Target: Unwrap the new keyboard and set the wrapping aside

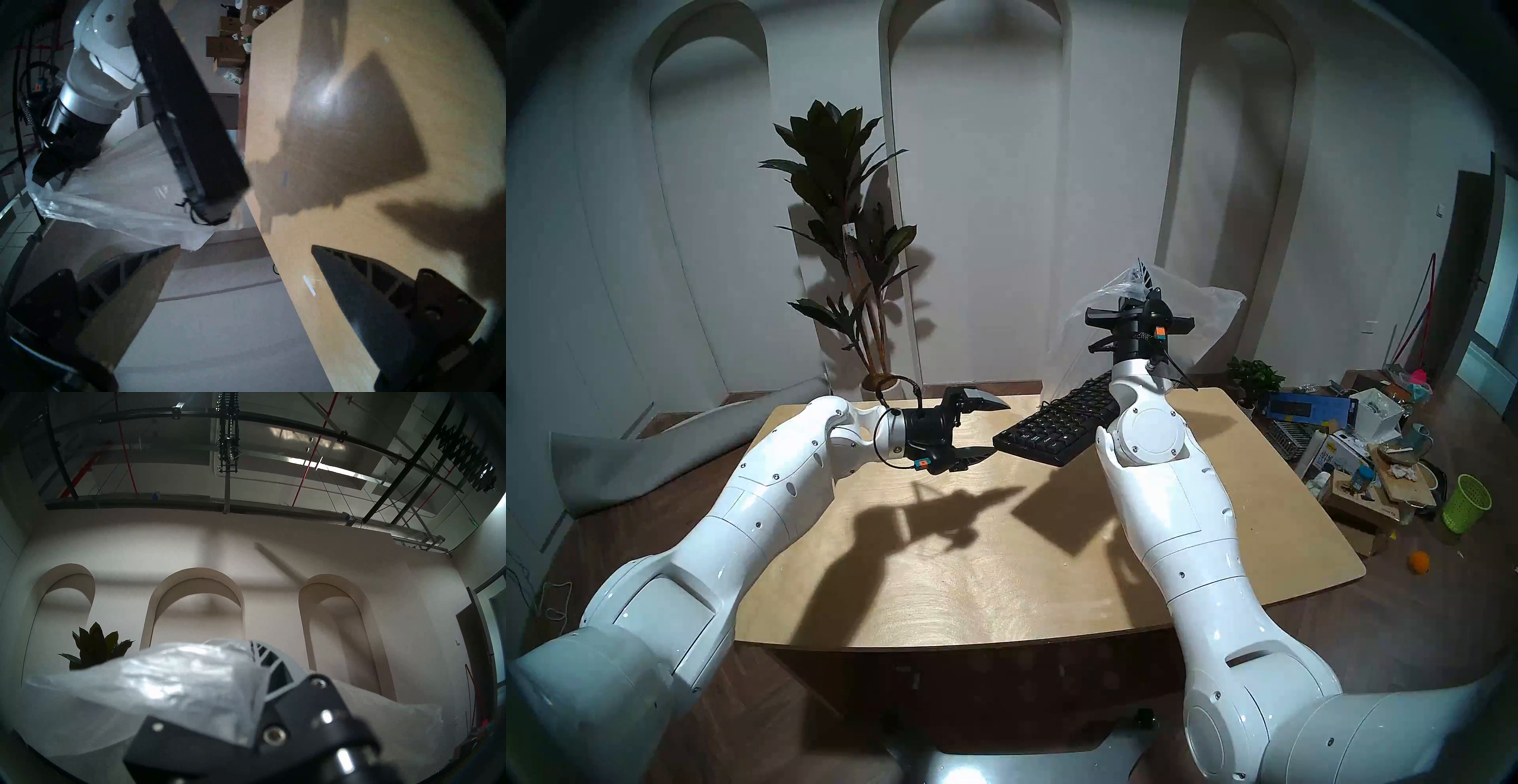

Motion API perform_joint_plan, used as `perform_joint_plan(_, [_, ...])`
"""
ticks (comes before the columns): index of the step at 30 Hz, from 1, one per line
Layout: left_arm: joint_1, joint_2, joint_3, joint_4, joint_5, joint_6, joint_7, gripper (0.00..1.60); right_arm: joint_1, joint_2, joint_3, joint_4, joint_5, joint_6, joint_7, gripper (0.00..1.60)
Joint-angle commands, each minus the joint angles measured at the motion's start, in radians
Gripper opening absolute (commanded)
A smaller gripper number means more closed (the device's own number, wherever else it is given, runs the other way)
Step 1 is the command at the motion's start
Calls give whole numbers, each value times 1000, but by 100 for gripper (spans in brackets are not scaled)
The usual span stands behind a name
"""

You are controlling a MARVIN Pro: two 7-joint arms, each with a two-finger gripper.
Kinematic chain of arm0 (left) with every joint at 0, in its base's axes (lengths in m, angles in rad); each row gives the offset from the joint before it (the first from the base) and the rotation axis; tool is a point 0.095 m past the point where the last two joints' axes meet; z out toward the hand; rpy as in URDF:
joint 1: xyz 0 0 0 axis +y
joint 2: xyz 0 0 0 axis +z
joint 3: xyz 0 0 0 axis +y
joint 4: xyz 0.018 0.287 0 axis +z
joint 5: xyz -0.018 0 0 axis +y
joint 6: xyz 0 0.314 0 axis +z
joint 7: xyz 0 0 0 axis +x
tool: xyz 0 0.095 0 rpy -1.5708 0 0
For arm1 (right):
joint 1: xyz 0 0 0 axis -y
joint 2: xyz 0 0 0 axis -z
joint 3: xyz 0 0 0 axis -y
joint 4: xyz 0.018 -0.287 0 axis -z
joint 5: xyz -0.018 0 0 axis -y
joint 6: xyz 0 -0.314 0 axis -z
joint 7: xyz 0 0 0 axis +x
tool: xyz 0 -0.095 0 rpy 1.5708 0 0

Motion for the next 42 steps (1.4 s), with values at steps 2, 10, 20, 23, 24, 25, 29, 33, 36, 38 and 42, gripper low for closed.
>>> perform_joint_plan(2, [-3, -44, -5, -73, -185, 1, -62, 160, 34, -1, 2, -32, -2, -15, -4, 0])
perform_joint_plan(10, [8, 13, 33, -109, -311, 1, -217, 160, 35, -1, 1, -33, -2, -17, -7, 0])
perform_joint_plan(20, [-43, -23, 63, -97, -513, 87, -388, 160, 35, 0, 0, -33, -3, -19, -9, 0])
perform_joint_plan(23, [-64, -37, 66, -80, -558, 122, -430, 160, 35, 0, -1, -33, -3, -19, -10, 0])
perform_joint_plan(24, [-69, -42, 62, -71, -576, 137, -438, 160, 35, 1, -1, -33, -3, -19, -10, 0])
perform_joint_plan(25, [-75, -47, 60, -65, -592, 149, -448, 160, 35, 1, -1, -33, -3, -19, -11, 0])
perform_joint_plan(29, [-93, -81, 46, -38, -646, 183, -463, 160, 35, 1, -2, -32, -3, -19, -11, 0])
perform_joint_plan(33, [-98, -126, 46, -37, -716, 213, -490, 160, 35, 1, -2, -32, -3, -18, -12, 0])
perform_joint_plan(36, [-97, -135, 52, -53, -773, 235, -533, 160, 35, 2, -2, -32, -2, -18, -13, 0])
perform_joint_plan(38, [-93, -135, 51, -65, -811, 254, -561, 160, 36, 2, -3, -32, -3, -18, -13, 0])
perform_joint_plan(42, [-86, -127, 48, -90, -882, 297, -620, 160, 36, 2, -4, -32, -2, -20, -14, 0])
